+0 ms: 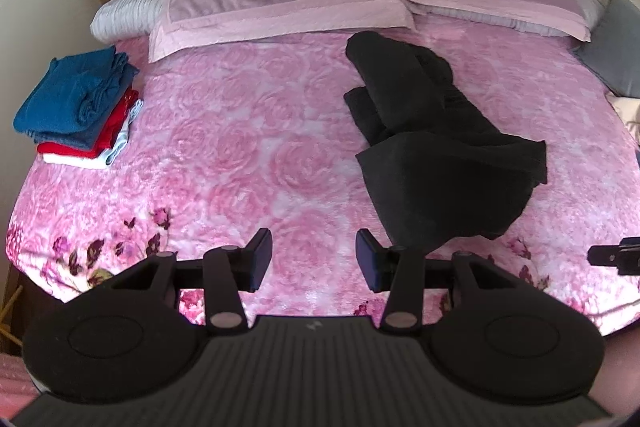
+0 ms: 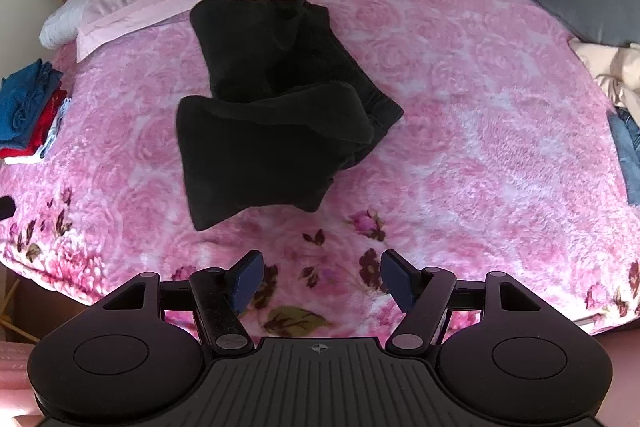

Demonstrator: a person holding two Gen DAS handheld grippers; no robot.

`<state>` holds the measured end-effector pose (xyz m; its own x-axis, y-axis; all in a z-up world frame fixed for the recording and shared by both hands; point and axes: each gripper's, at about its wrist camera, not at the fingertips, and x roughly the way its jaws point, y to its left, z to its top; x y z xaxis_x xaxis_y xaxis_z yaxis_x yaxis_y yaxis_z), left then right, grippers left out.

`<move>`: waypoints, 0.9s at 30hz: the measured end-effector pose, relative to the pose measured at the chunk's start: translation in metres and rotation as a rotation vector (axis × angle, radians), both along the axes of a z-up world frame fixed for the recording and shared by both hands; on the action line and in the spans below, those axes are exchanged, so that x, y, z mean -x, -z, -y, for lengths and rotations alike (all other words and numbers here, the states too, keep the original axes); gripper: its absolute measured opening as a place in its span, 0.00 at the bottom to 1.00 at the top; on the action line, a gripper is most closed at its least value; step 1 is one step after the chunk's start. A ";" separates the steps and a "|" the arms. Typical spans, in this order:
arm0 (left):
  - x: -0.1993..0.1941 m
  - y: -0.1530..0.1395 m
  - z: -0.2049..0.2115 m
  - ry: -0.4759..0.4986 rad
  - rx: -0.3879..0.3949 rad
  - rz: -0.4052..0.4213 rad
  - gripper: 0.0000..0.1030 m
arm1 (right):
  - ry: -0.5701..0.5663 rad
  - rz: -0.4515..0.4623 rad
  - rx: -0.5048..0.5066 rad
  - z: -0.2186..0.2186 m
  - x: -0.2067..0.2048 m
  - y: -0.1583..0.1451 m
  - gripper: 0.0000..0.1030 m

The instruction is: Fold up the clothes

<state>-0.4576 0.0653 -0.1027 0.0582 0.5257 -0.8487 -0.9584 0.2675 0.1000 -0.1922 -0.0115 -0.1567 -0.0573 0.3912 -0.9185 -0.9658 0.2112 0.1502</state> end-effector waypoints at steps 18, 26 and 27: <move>-0.032 0.103 -0.047 -0.296 0.101 0.171 0.41 | 0.483 -0.585 -0.133 -0.064 -0.204 0.153 0.66; -0.003 0.146 -0.058 -0.439 0.099 0.221 0.41 | 0.528 -0.684 -0.199 -0.105 -0.207 0.216 0.65; 0.000 0.149 -0.059 -0.450 0.097 0.226 0.41 | 0.520 -0.685 -0.204 -0.107 -0.204 0.222 0.65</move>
